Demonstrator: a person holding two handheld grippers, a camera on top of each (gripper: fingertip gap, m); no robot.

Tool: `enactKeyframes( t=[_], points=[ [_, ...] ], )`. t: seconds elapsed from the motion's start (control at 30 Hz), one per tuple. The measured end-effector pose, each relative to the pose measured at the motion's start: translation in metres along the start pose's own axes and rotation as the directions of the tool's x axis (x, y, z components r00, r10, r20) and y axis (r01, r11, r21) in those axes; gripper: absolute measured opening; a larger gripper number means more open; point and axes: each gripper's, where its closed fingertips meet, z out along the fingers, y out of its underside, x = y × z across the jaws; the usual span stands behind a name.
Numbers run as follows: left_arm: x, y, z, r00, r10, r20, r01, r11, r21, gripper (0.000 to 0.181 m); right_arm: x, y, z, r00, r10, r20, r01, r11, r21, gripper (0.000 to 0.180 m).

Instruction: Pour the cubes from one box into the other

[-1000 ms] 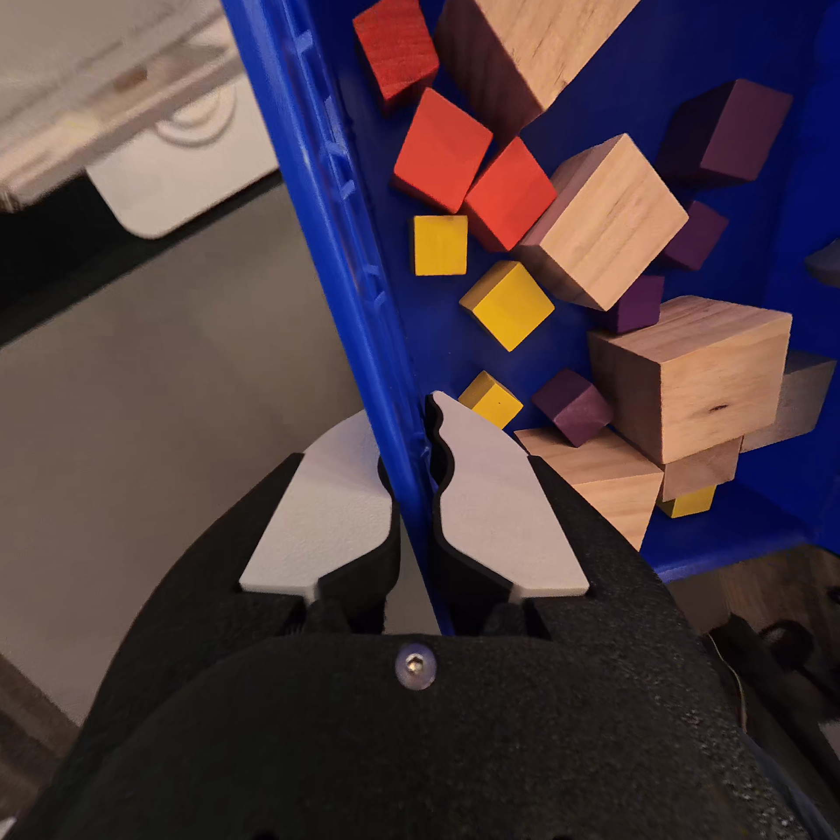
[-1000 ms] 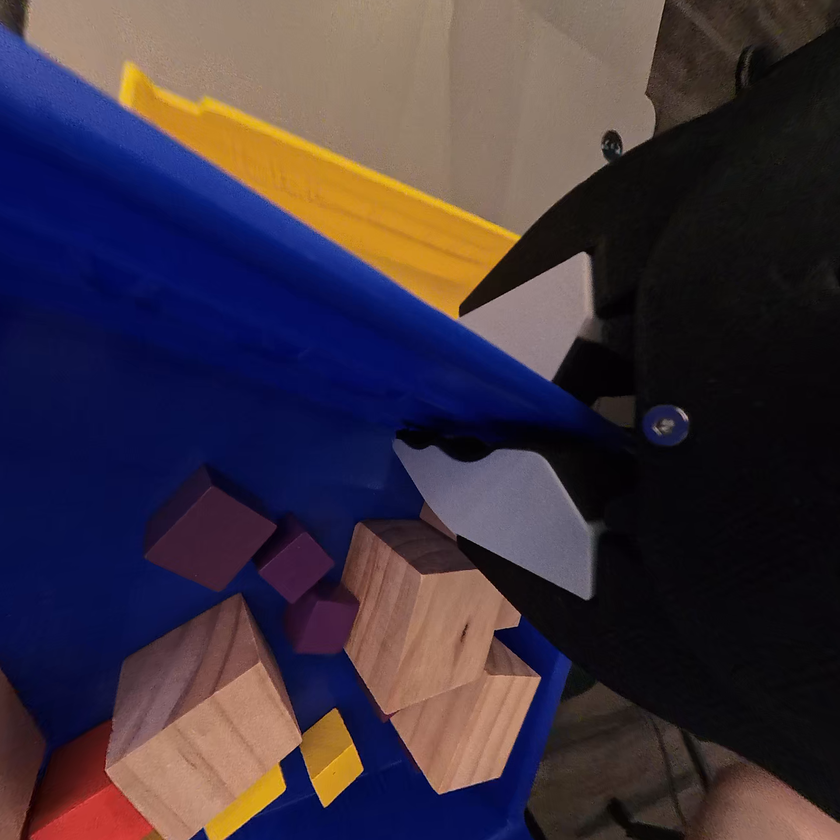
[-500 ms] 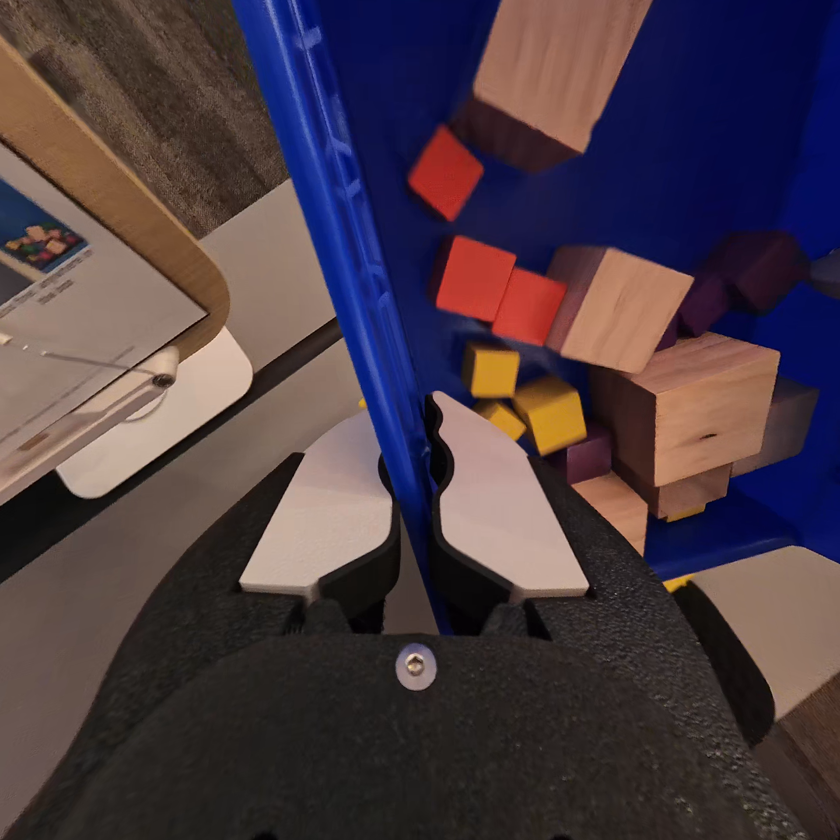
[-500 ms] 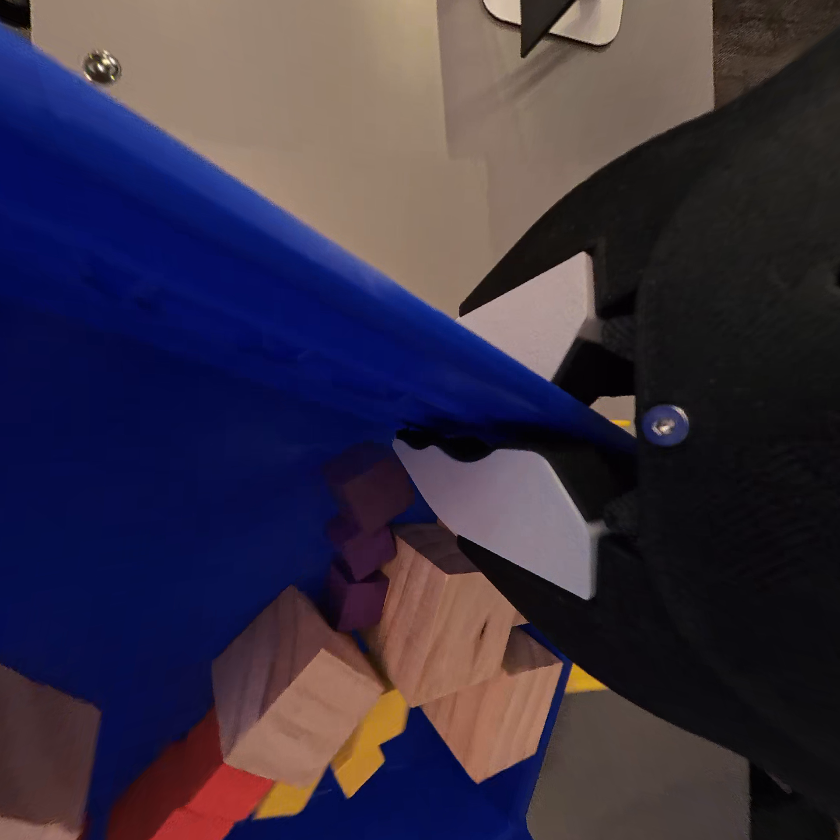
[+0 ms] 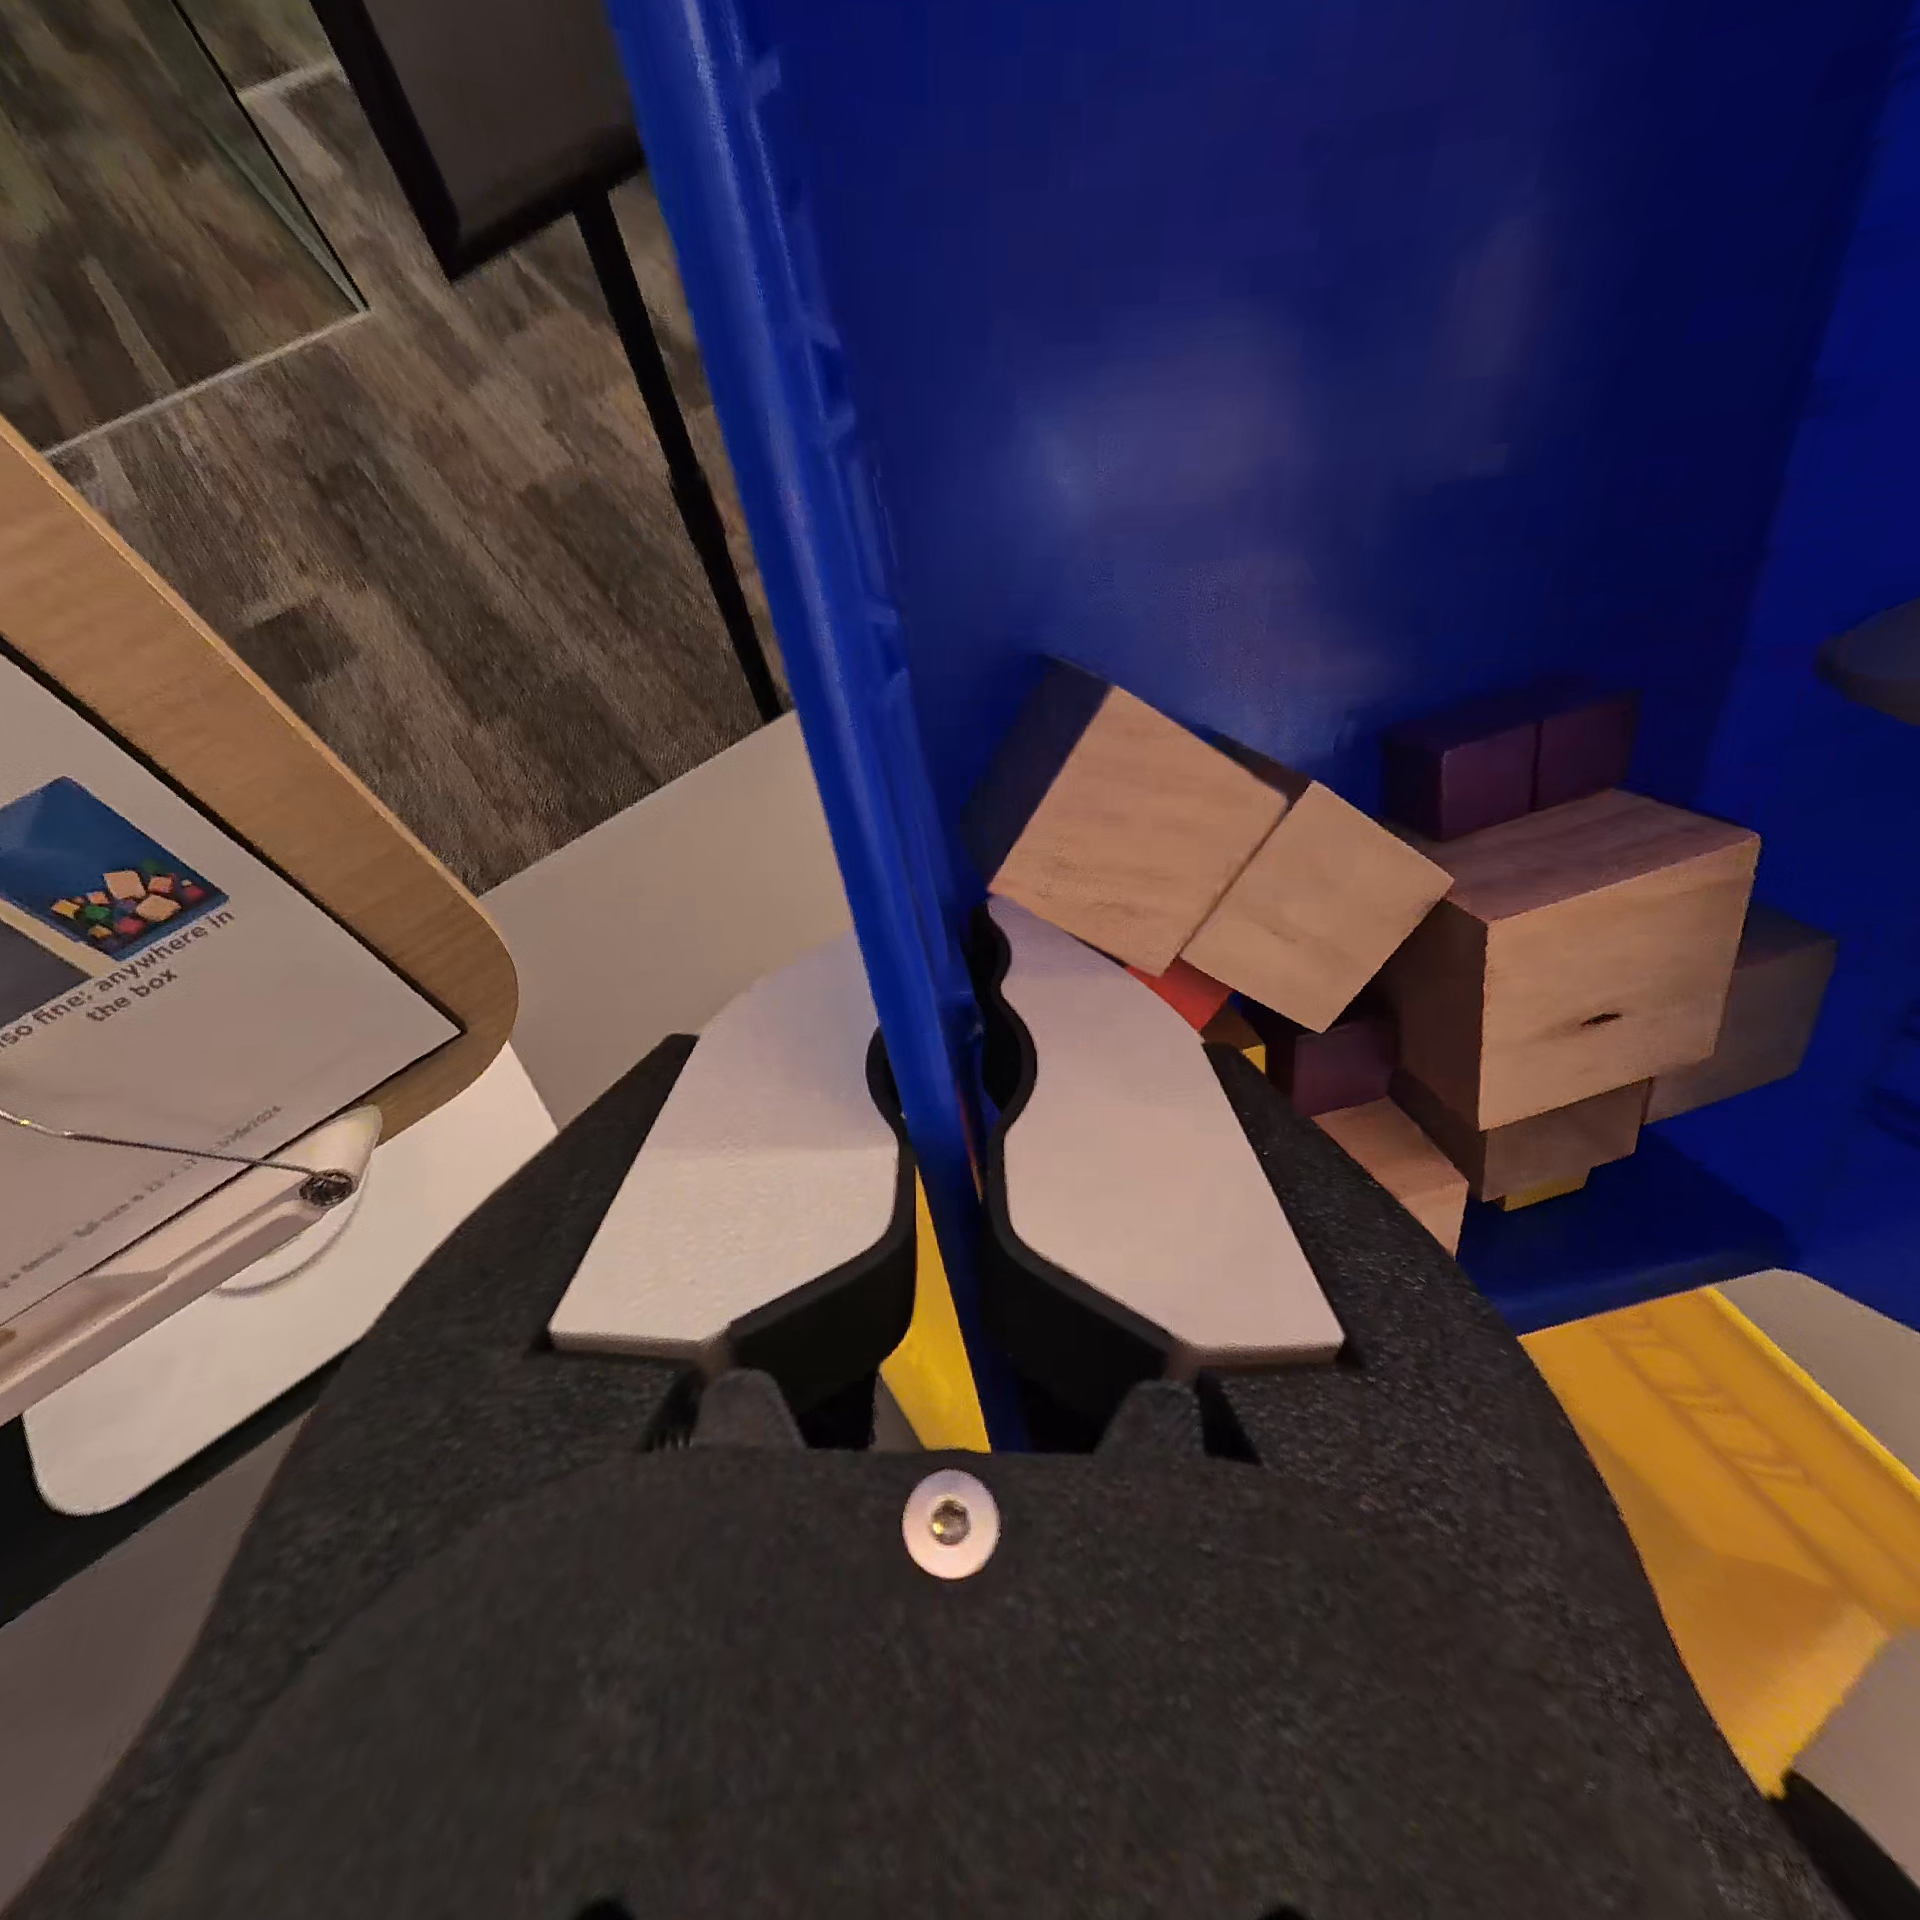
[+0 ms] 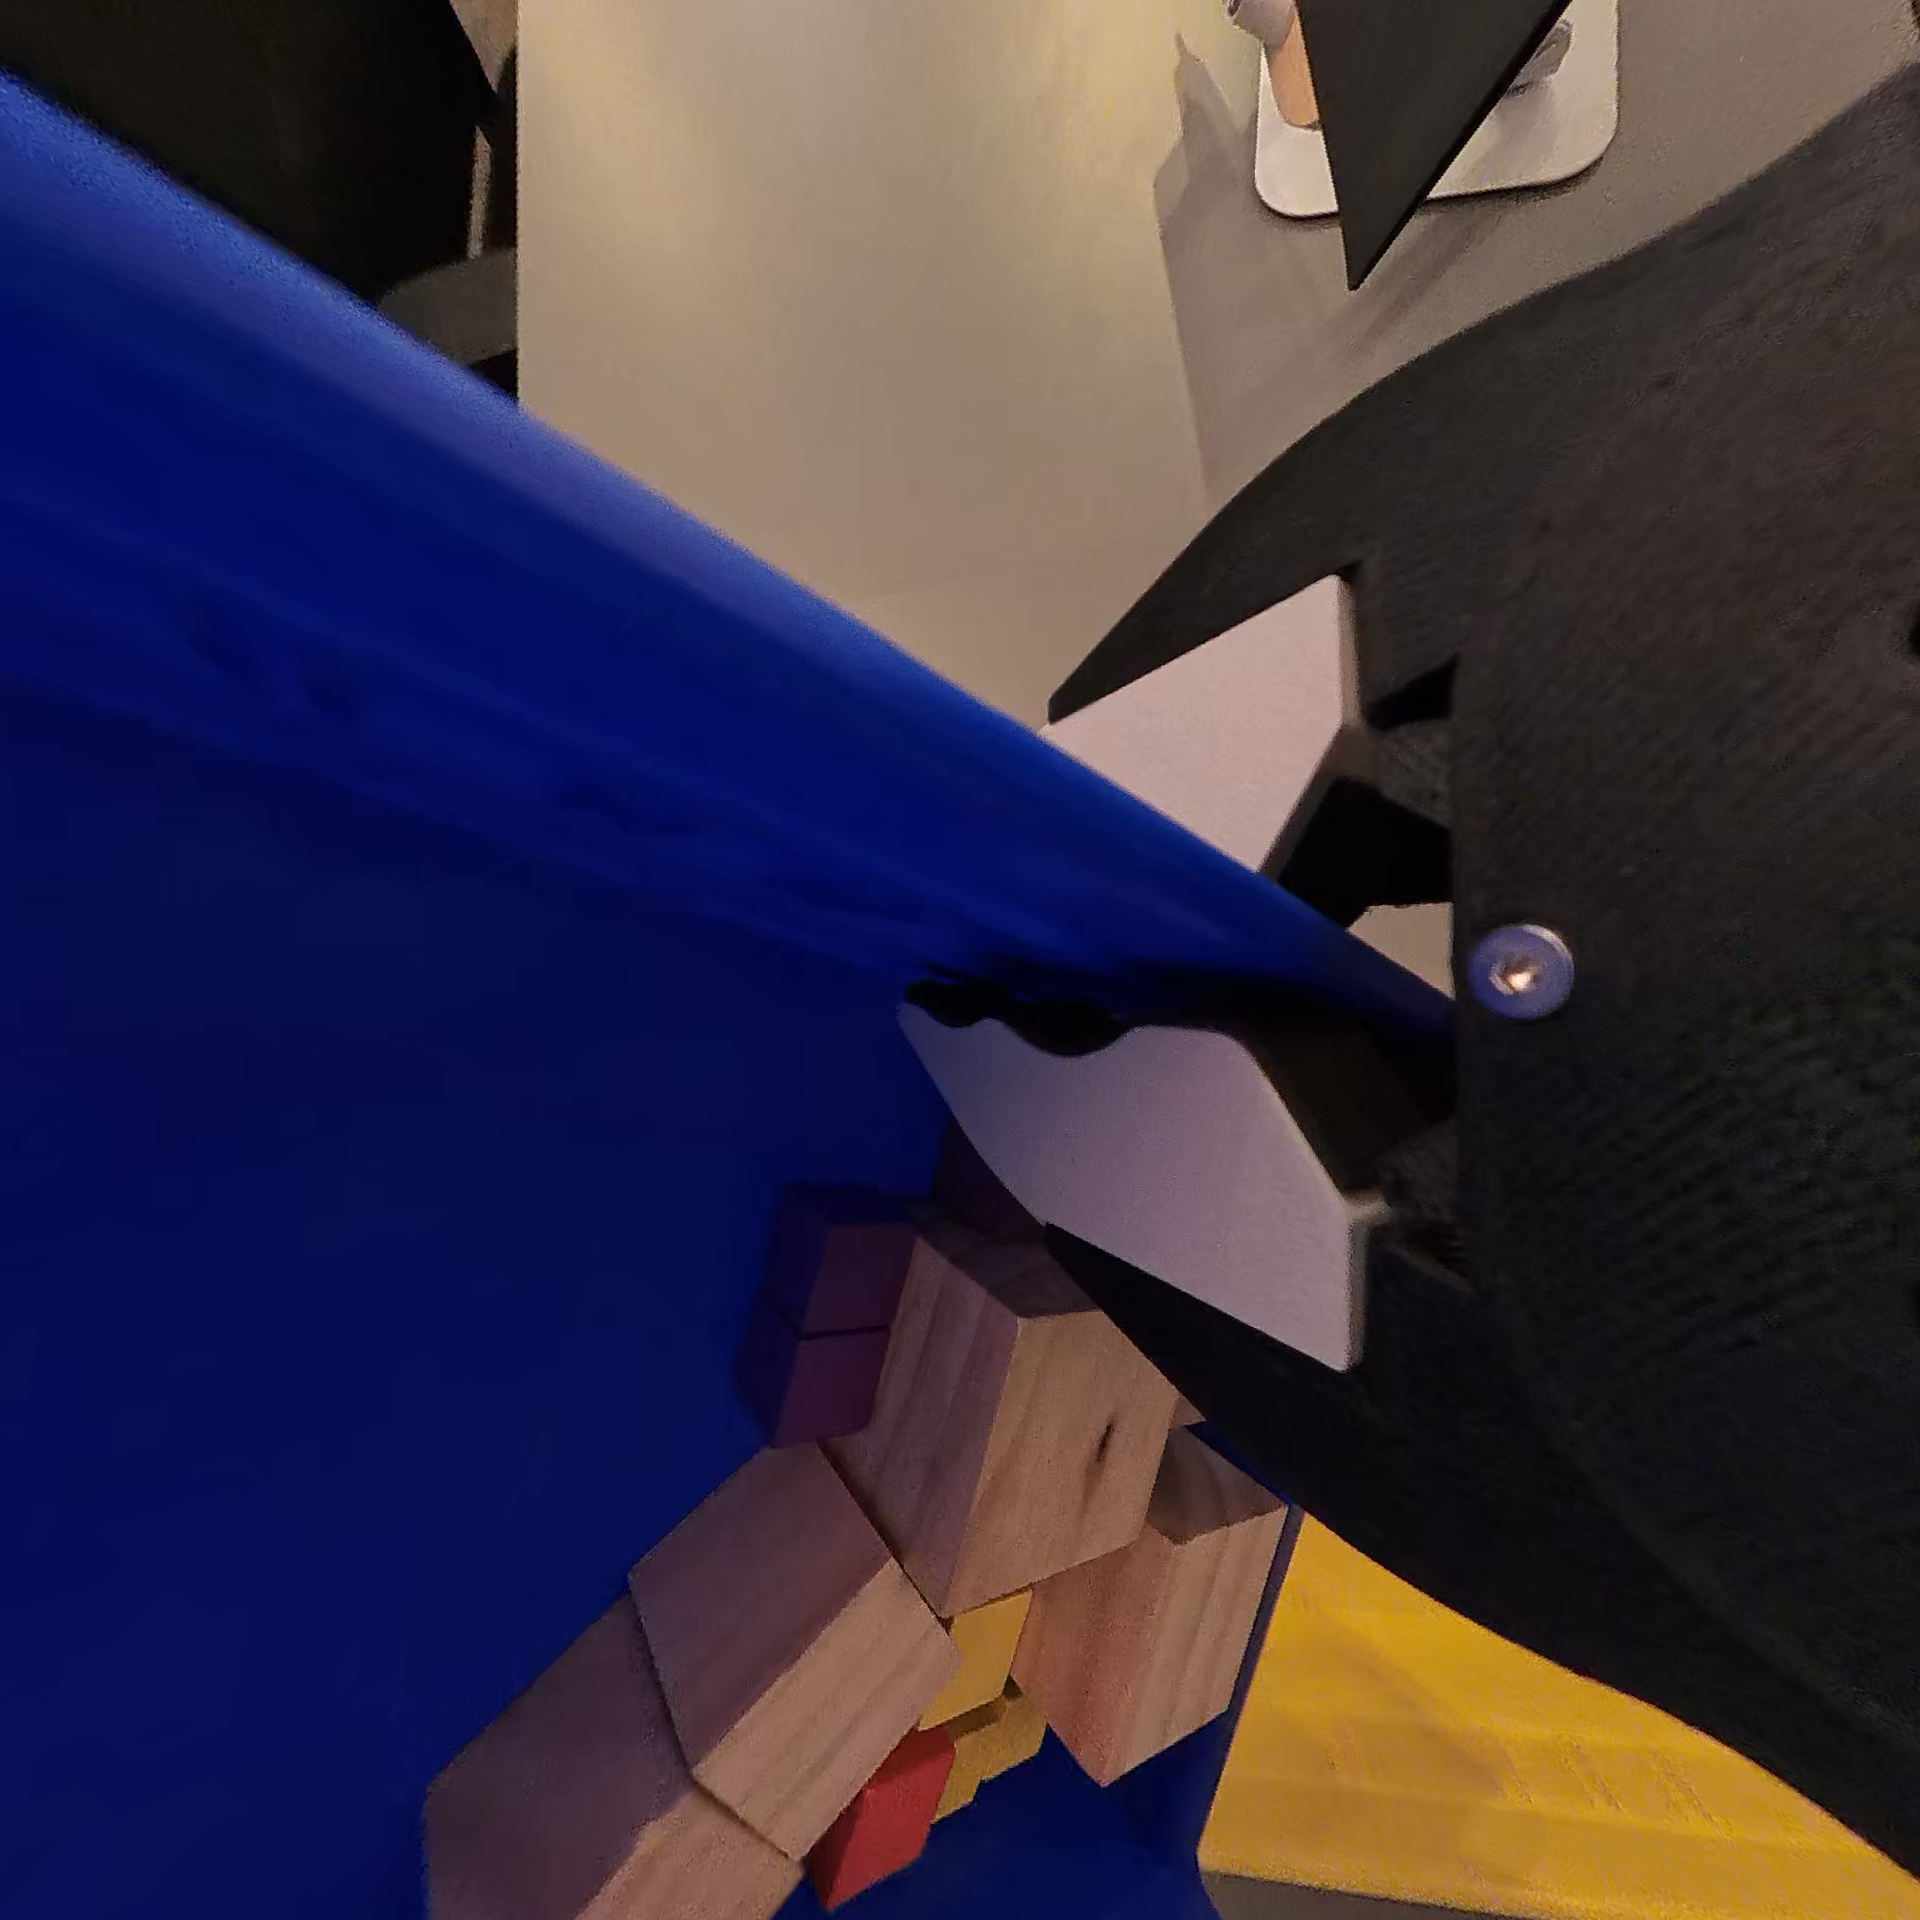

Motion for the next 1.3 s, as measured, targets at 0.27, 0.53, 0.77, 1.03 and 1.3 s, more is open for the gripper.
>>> enactKeyframes(
  t=[0.27,0.53,0.77,1.03,1.3],
  points=[
    [-0.001,-0.012,-0.012,1.000,0.009,-0.007,-0.007,0.976,0.217,0.006,-0.001,-0.009,-0.021,0.996,-0.005,-0.086,0.022,0.981,0.195,0.006],
    [0.002,-0.027,-0.030,1.000,0.004,-0.009,0.000,0.910,0.415,0.006,0.000,-0.015,-0.047,0.985,0.009,-0.175,0.058,0.924,0.377,0.005],
    [0.001,-0.037,-0.049,1.000,0.017,0.009,-0.019,0.852,0.524,0.005,-0.003,-0.022,-0.068,0.977,0.018,-0.213,0.091,0.865,0.493,0.010],
    [-0.004,-0.038,-0.063,1.000,0.013,0.012,-0.018,0.814,0.580,0.005,-0.011,-0.027,-0.081,0.972,0.012,-0.236,0.121,0.831,0.542,0.010],
    [-0.001,-0.043,-0.076,0.999,0.045,0.023,-0.050,0.777,0.628,0.005,-0.012,-0.027,-0.093,0.970,0.028,-0.241,0.126,0.790,0.599,0.011]
  ],
)
